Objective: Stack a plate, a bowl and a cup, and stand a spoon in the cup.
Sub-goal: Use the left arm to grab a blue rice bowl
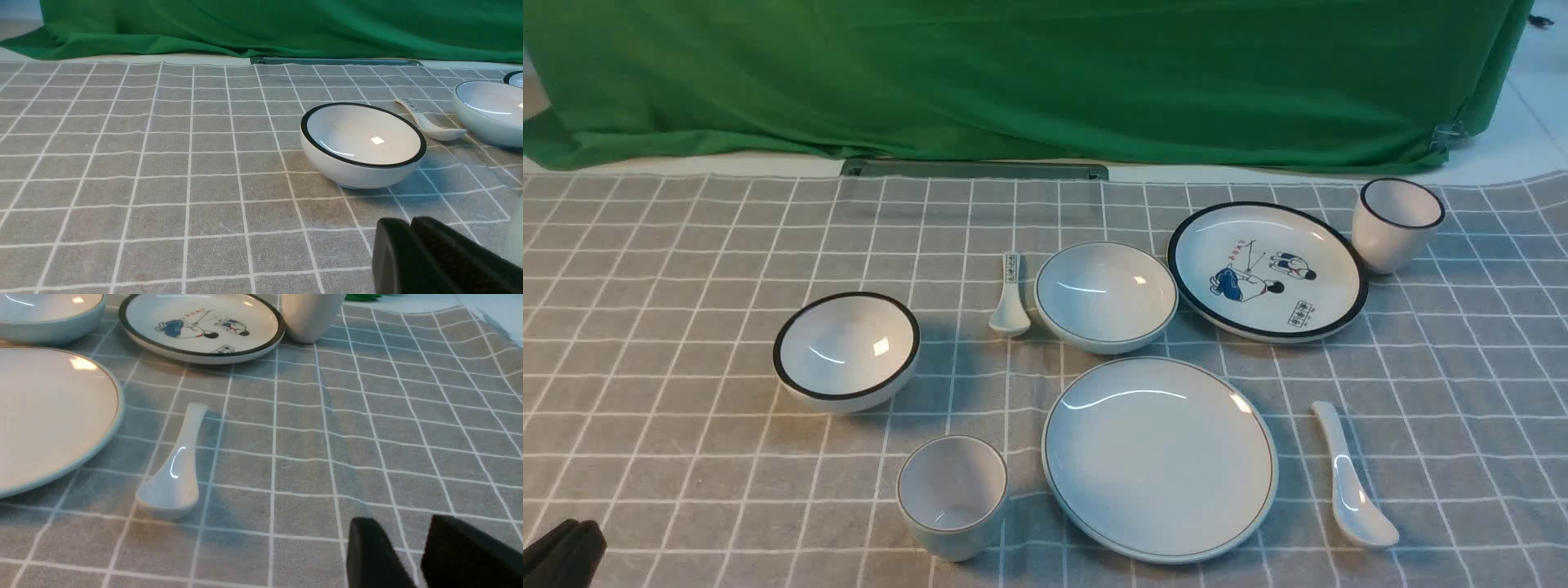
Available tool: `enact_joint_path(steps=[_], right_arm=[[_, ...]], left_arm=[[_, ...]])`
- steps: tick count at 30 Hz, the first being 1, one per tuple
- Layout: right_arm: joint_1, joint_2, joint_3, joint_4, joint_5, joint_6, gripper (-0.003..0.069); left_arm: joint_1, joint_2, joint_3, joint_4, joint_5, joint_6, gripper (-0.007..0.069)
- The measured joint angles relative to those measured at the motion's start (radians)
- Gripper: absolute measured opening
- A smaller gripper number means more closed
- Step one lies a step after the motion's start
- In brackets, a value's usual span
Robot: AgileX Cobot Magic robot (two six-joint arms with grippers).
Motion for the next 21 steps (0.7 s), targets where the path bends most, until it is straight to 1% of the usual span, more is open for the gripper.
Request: enact_joint_path(steps=[3,8,15,18,19,21], right_arm=[[0.000,0.000,0.000,0.000,0.000,0.000,0.0244],[0.000,0.000,0.000,0.000,0.000,0.000,0.0244],[0.000,0.000,0.000,0.000,0.000,0.000,0.0244],[0.000,0.000,0.000,0.000,0.000,0.000,0.0244],[0.000,0.000,0.000,0.000,0.000,0.000,0.0244],[0.000,0.000,0.000,0.000,0.000,0.000,0.0244]], left_arm=[[0.000,0.000,0.000,0.002,0.000,0.000,0.0017],[0.000,0.000,0.000,0.058,0.000,0.000,0.0017],[0.000,0.000,0.000,0.081,-0.001,0.002,0.0017],[0.000,0.000,0.000,0.096,-0.027,0.002,0.0017],[0.000,0.000,0.000,0.094,-0.031,0.002,0.0017],[0.000,0.000,0.000,0.004,-0.132,-0.047,0.0017]])
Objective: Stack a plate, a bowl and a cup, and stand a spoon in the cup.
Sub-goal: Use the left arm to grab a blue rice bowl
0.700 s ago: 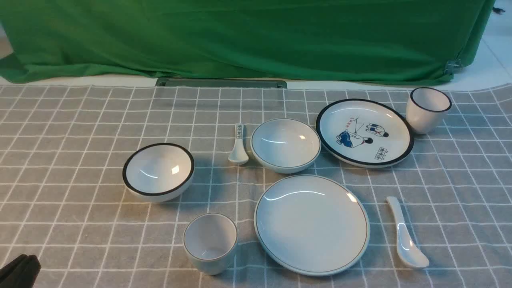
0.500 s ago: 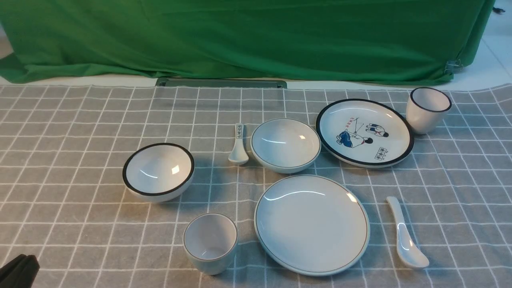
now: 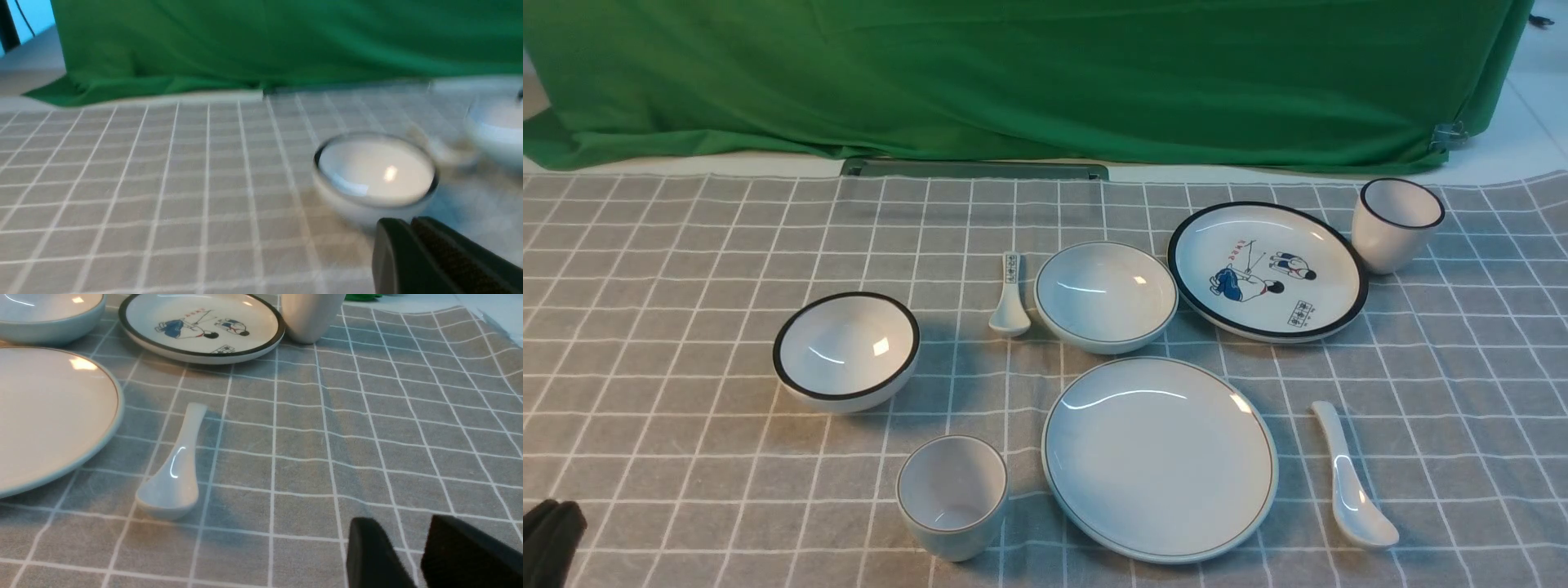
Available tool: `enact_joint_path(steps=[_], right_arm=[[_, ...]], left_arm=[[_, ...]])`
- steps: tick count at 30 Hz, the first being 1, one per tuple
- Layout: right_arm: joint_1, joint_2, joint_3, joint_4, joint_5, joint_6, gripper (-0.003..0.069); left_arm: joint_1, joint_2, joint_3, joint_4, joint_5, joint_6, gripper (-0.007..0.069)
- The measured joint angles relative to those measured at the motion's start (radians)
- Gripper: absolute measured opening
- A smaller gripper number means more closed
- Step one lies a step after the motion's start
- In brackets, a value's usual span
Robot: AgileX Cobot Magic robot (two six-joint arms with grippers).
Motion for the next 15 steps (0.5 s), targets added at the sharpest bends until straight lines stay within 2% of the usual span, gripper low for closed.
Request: enact_joint_path(steps=[1,3,5,10,11,12,13,14,15], right_arm=[[0.000,0.000,0.000,0.000,0.000,0.000,0.0244],[0.000,0.000,0.000,0.000,0.000,0.000,0.0244],[0.000,0.000,0.000,0.000,-0.001,0.000,0.0244],[0.000,0.000,0.000,0.004,-0.016,0.003,0.0244],[0.000,0.000,0.000,0.019,-0.029,0.019,0.0244],[0.000,0.000,0.000,0.038,-0.052,0.042,0.0244],[0.000,0.000,0.000,0.086,-0.107,0.117,0.0244],[0.000,0.000,0.000,0.093,-0.107,0.117,0.0244],[0.000,0.000,0.000,0.140,-0.224,0.253,0.0244]], left_arm=[[0.000,0.000,0.000,-0.013,0.000,-0.008,0.0017],[0.000,0.000,0.000,-0.164,-0.121,-0.088,0.0017],[0.000,0.000,0.000,-0.225,-0.205,-0.115,0.0017],[0.000,0.000,0.000,-0.261,-0.416,-0.166,0.0017],[0.000,0.000,0.000,-0.266,-0.517,-0.207,0.0017],[0.000,0.000,0.000,-0.273,-0.593,-0.240,0.0017],[0.000,0.006,-0.006,-0.283,-0.717,-0.303,0.0017],[0.000,0.008,-0.010,-0.284,-0.726,-0.309,0.0017],[0.000,0.044,-0.089,-0.282,-0.716,-0.350,0.0017]])
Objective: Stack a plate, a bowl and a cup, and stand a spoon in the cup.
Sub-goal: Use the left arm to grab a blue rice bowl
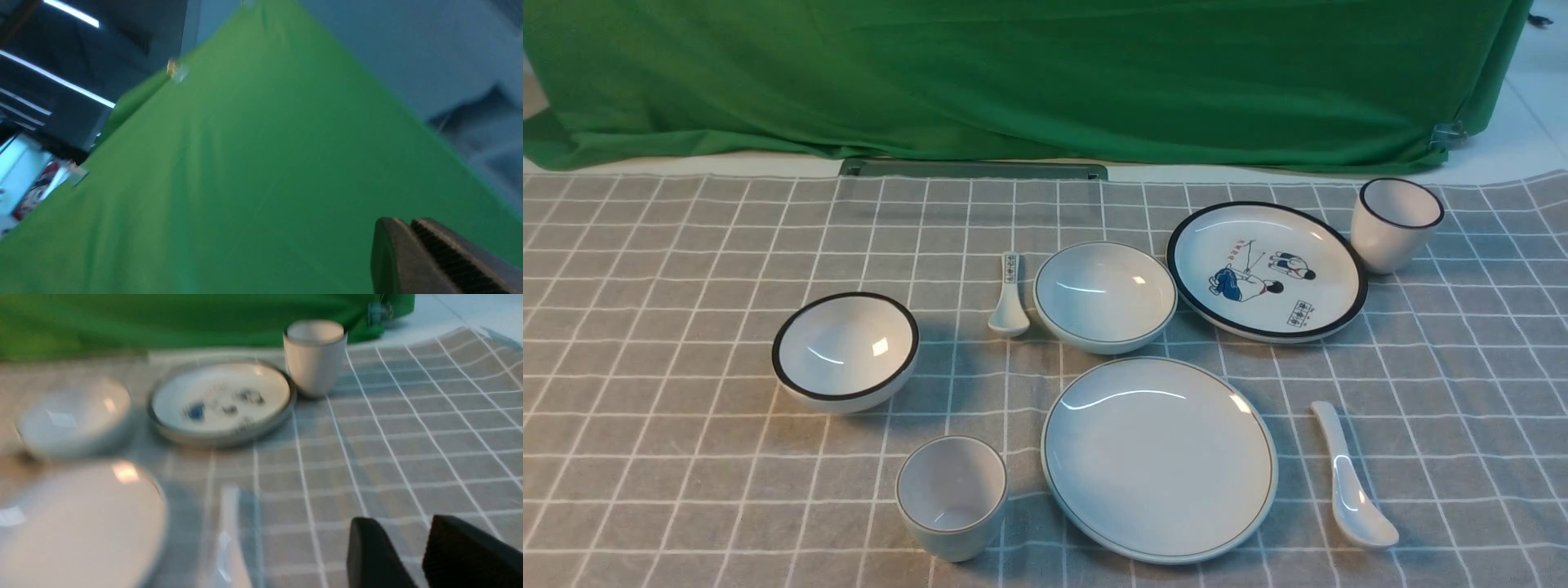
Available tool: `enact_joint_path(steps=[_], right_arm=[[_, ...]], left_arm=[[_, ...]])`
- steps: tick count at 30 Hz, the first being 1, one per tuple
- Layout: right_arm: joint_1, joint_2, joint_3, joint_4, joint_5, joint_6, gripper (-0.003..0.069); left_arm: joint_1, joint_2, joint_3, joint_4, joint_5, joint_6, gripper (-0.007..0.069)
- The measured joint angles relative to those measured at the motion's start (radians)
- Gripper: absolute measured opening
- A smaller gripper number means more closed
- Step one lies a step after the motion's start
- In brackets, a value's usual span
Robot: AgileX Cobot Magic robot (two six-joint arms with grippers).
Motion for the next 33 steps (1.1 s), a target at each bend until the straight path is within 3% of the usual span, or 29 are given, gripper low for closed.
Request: enact_joint_path(steps=[3,6,7,9,11,13,15,16,17,19,20,22,25,29,33], right_arm=[[0.000,0.000,0.000,0.020,-0.109,0.138,0.0244],[0.000,0.000,0.000,0.029,-0.213,0.204,0.0244],[0.000,0.000,0.000,0.033,-0.258,0.209,0.0244],[0.000,0.000,0.000,0.033,-0.272,0.209,0.0244],[0.000,0.000,0.000,0.034,-0.289,0.218,0.0244],[0.000,0.000,0.000,0.034,-0.288,0.231,0.0242],[0.012,0.000,-0.026,0.037,-0.174,0.283,0.0192],[0.017,0.000,-0.039,0.037,-0.138,0.285,0.0175],[0.042,0.020,-0.112,0.037,0.020,0.266,0.0096],[0.064,0.051,-0.182,0.037,0.143,0.218,0.0059],[0.095,0.114,-0.297,0.036,0.304,0.147,0.0034],[0.141,0.245,-0.443,0.028,0.535,0.077,0.0025],[0.174,0.395,-0.567,0.012,0.721,-0.014,0.0023],[0.193,0.556,-0.657,0.002,0.856,-0.084,0.0023],[0.198,0.597,-0.671,0.001,0.882,-0.096,0.0023]], left_arm=[[0.001,0.077,-0.142,0.073,0.129,-0.017,0.0017],[0.001,0.223,-0.367,0.217,0.411,-0.028,0.0017],[0.001,0.340,-0.522,0.265,0.636,-0.024,0.0017],[0.001,0.440,-0.616,0.280,0.788,-0.003,0.0017],[0.001,0.658,-0.764,0.283,1.064,0.091,0.0017],[0.001,0.788,-0.822,0.266,1.187,0.162,0.0017],[0.001,1.018,-0.899,0.189,1.340,0.311,0.0017],[0.001,1.035,-0.899,0.180,1.339,0.323,0.0017],[-0.007,1.169,-0.953,0.102,1.433,0.397,0.0015],[-0.026,1.235,-0.999,0.073,1.492,0.428,0.0010],[-0.070,1.328,-1.062,0.071,1.540,0.442,0.0006],[-0.155,1.456,-1.189,0.152,1.586,0.409,0.0002],[-0.259,1.582,-1.328,0.261,1.617,0.337,0.0001],[-0.348,1.761,-1.542,0.296,1.667,0.285,0.0001],[-0.358,1.893,-1.689,0.298,1.673,0.257,0.0001]])
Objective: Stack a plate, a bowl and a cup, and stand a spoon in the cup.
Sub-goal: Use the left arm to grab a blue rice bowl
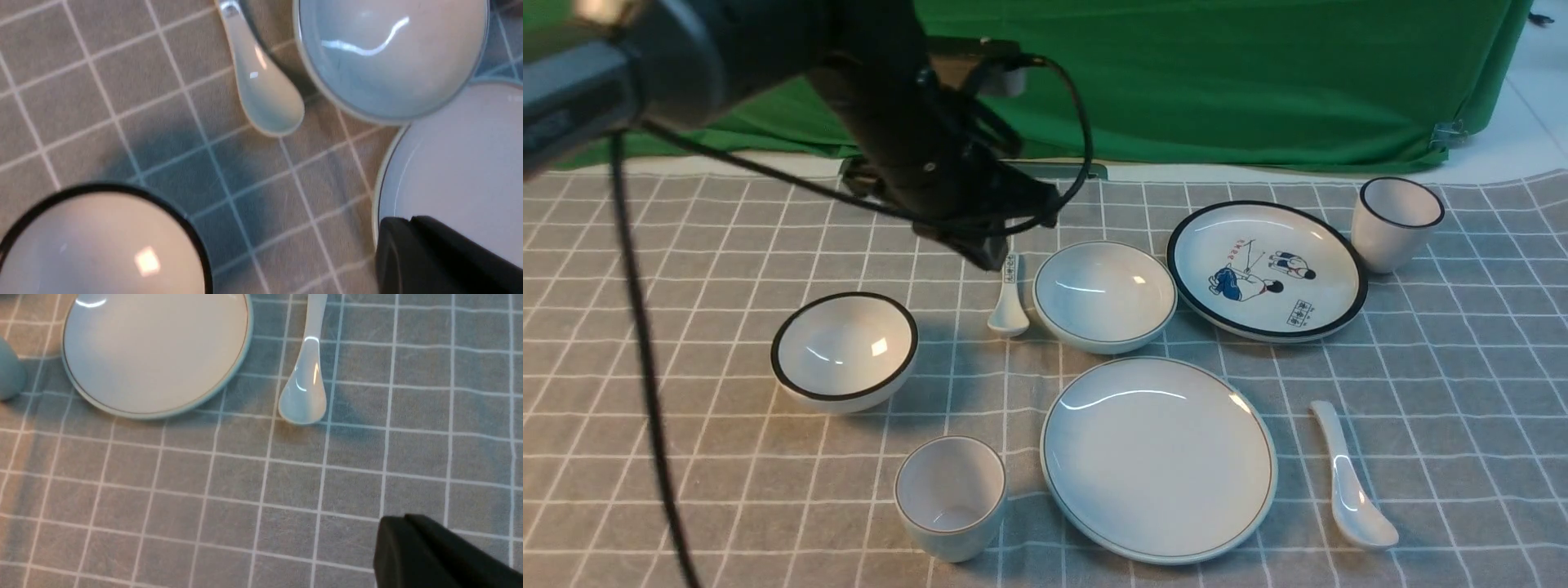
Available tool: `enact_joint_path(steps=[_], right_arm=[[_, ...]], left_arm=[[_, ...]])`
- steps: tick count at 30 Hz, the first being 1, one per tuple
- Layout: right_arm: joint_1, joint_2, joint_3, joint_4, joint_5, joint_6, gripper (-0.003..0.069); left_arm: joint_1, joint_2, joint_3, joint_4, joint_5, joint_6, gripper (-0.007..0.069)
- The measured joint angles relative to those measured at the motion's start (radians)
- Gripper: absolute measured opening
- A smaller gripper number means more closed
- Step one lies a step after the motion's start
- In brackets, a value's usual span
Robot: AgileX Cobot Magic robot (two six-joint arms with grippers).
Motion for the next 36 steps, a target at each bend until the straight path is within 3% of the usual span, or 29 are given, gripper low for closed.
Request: enact_joint_path(steps=[4,9,12,13,15,19,21,23,25,26,27,28,30,36], right_arm=[[0.000,0.005,0.000,0.000,0.014,0.007,0.0023],[0.001,0.005,0.000,0.000,0.016,0.032,0.0023],[0.001,0.005,0.000,0.000,0.015,0.034,0.0023],[0.001,0.005,0.000,0.000,0.015,0.034,0.0023],[0.001,0.006,0.000,0.000,0.015,0.034,0.0023],[0.001,0.006,0.000,0.000,0.015,0.034,0.0022],[0.001,0.006,0.000,0.000,0.014,0.034,0.0022],[0.001,0.006,0.000,0.000,0.011,0.034,0.0022],[0.001,0.006,0.000,0.000,0.005,0.034,0.0022],[0.001,0.006,0.000,0.000,0.003,0.034,0.0022],[0.001,0.006,0.000,0.000,-0.005,0.034,0.0022],[0.001,0.006,0.000,0.000,-0.009,0.034,0.0022],[0.001,0.006,0.000,0.000,-0.016,0.033,0.0022],[0.001,0.006,0.000,-0.003,-0.021,0.024,0.0022]], left_arm=[[0.000,0.152,-0.171,0.022,-0.003,-0.020,0.0015],[0.000,0.283,-0.299,0.022,-0.025,-0.039,0.0104],[0.000,0.350,-0.339,0.017,-0.041,-0.044,0.0242],[0.000,0.354,-0.339,0.014,-0.042,-0.044,0.0250],[0.000,0.394,-0.347,0.008,-0.063,-0.053,0.0358],[0.000,0.438,-0.347,0.006,-0.081,-0.103,0.0432],[0.000,0.451,-0.347,0.005,-0.089,-0.113,0.0425],[0.000,0.460,-0.347,0.004,-0.099,-0.116,0.0358],[0.000,0.460,-0.347,0.004,-0.103,-0.117,0.0239],[0.000,0.460,-0.347,0.004,-0.103,-0.117,0.0225],[0.000,0.457,-0.347,0.004,-0.095,-0.112,0.0113],[0.000,0.453,-0.347,0.004,-0.088,-0.109,0.0069],[0.000,0.430,-0.347,0.004,-0.067,-0.104,0.0032],[0.002,0.288,-0.346,0.017,0.013,-0.081,0.0027]])
